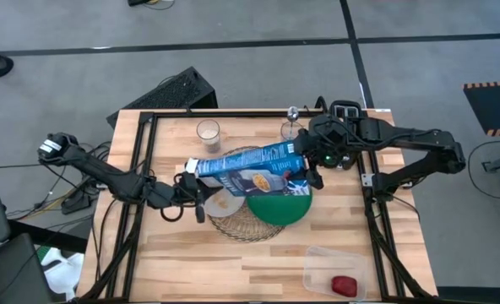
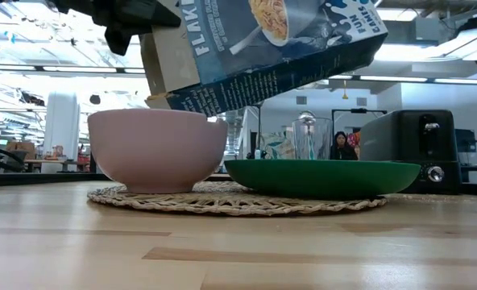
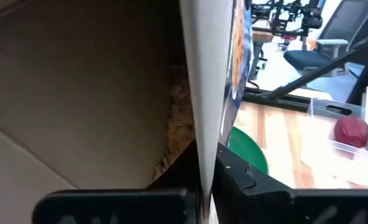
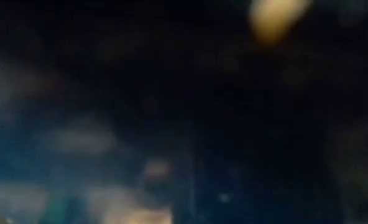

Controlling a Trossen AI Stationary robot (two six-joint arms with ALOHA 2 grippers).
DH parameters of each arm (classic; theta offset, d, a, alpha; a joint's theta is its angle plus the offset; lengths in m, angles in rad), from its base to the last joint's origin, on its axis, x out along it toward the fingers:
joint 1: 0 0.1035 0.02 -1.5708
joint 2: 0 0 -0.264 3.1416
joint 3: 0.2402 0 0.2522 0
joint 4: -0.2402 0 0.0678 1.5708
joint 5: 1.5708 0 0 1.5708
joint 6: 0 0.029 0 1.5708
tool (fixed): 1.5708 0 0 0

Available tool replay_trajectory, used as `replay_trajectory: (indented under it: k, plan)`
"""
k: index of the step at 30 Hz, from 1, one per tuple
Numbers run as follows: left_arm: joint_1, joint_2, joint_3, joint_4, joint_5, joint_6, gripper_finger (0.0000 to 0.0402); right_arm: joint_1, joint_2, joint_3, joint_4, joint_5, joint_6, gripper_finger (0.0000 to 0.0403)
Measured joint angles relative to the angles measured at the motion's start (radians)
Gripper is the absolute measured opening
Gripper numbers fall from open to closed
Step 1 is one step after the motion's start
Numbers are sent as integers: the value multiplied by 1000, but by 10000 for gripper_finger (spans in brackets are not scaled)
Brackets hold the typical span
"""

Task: Arrange a breakfast setting
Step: Pour the cereal into the white bowl

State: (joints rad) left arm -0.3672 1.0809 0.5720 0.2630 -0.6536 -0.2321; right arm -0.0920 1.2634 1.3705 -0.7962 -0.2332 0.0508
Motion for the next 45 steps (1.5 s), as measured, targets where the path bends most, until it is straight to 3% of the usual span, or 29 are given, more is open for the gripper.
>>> replay_trajectory:
  k: [11, 21, 28, 45]
  plan:
    - [11, 5, 3, -4, 57, -38, 0, 1, 30, 126, -85, 13, -10, 317]
    - [-5, 86, -2, -5, 34, -54, 0, -1, 138, 223, -130, -3, -59, 315]
    - [-37, 27, -3, -6, -19, -15, 0, 0, 144, 233, -94, -4, -67, 314]
    - [-36, 26, -1, -13, -17, -27, 0, 0, 146, 233, -94, -4, -62, 313]
